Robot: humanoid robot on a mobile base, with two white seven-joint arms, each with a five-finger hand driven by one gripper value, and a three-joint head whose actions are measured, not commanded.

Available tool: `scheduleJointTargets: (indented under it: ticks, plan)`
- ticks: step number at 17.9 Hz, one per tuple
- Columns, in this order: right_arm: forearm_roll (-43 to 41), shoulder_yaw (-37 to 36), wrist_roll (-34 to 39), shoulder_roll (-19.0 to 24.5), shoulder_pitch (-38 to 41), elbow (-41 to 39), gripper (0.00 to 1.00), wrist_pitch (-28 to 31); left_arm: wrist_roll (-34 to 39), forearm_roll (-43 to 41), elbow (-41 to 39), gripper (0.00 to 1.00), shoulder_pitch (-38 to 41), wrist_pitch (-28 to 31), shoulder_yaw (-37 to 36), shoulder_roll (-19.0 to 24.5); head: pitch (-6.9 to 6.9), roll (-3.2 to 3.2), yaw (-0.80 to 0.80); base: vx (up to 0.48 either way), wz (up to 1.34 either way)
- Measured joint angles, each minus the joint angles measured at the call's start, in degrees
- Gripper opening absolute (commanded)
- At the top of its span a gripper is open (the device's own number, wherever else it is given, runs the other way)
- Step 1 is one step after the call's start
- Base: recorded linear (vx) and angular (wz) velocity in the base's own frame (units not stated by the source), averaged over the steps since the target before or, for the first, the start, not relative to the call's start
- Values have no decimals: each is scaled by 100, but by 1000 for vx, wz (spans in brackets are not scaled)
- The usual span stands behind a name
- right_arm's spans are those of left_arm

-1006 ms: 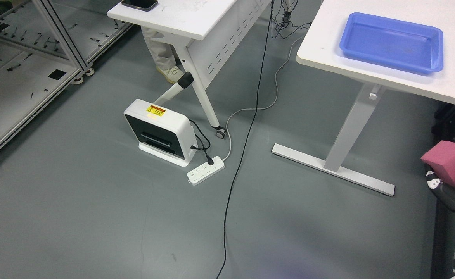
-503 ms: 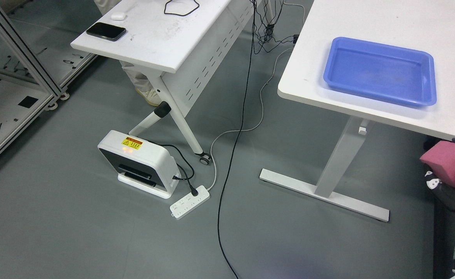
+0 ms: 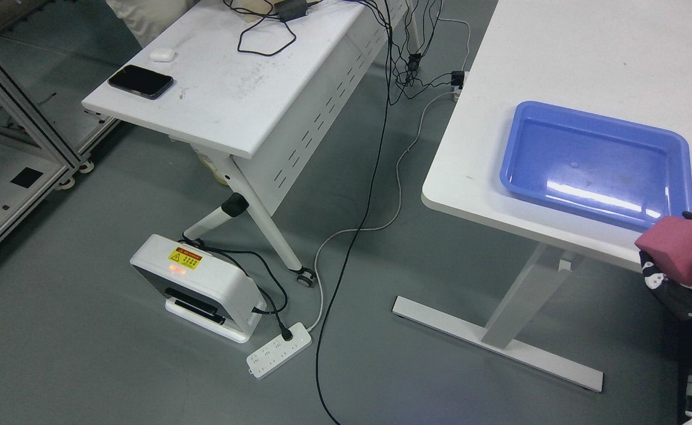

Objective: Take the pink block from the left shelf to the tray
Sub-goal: 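Turn and drive toward the white table carrying the cube in the right hand, then lower the pink cube into the blue tray and open the right hand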

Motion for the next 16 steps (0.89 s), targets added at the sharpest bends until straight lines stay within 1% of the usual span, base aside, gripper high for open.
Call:
scheduleJointTargets:
  ticks: [11,16]
  plan:
    - [3,172,71,0,15,0,2,37,0,0,0,100,0,0,0,0,0,0,0,282,-124]
    - [7,282,413,0,37,0,3,49,0,0,0,100,0,0,0,0,0,0,0,195,-98]
